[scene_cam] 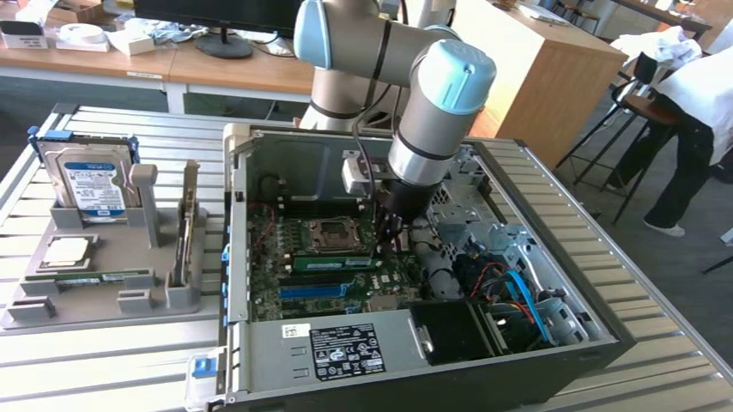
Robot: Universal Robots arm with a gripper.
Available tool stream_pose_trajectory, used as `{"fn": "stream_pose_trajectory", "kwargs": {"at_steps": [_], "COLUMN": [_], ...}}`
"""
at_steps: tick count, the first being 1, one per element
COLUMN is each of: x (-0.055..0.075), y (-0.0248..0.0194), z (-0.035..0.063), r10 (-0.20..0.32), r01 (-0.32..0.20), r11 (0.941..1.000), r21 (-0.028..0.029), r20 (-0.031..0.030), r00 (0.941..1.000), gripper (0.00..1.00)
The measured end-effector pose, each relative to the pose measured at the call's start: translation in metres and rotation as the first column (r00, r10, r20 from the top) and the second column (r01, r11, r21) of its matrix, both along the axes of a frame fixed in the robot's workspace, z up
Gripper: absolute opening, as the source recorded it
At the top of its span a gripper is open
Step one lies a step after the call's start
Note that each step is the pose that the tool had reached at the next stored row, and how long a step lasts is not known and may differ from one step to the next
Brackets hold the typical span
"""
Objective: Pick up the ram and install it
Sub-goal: 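Press down the ram until it locks into place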
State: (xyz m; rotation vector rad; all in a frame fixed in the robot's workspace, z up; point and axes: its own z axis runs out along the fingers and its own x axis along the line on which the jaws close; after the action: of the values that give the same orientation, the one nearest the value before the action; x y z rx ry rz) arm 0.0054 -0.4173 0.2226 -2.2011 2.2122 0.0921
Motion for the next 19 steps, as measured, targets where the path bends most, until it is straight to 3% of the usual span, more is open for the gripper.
{"fn": "stream_pose_trajectory", "kwargs": {"at_steps": [13, 19], "x": [0.000, 0.000], "y": [0.0000, 0.0000], "z": [-0.0003, 0.0100], "r10": [0.000, 0.000], "r01": [0.000, 0.000], "r11": [1.0000, 1.0000], "r21": [0.0002, 0.0002], "r20": [0.0000, 0.0000], "r00": [1.0000, 1.0000], "gripper": [0.10, 0.10]}}
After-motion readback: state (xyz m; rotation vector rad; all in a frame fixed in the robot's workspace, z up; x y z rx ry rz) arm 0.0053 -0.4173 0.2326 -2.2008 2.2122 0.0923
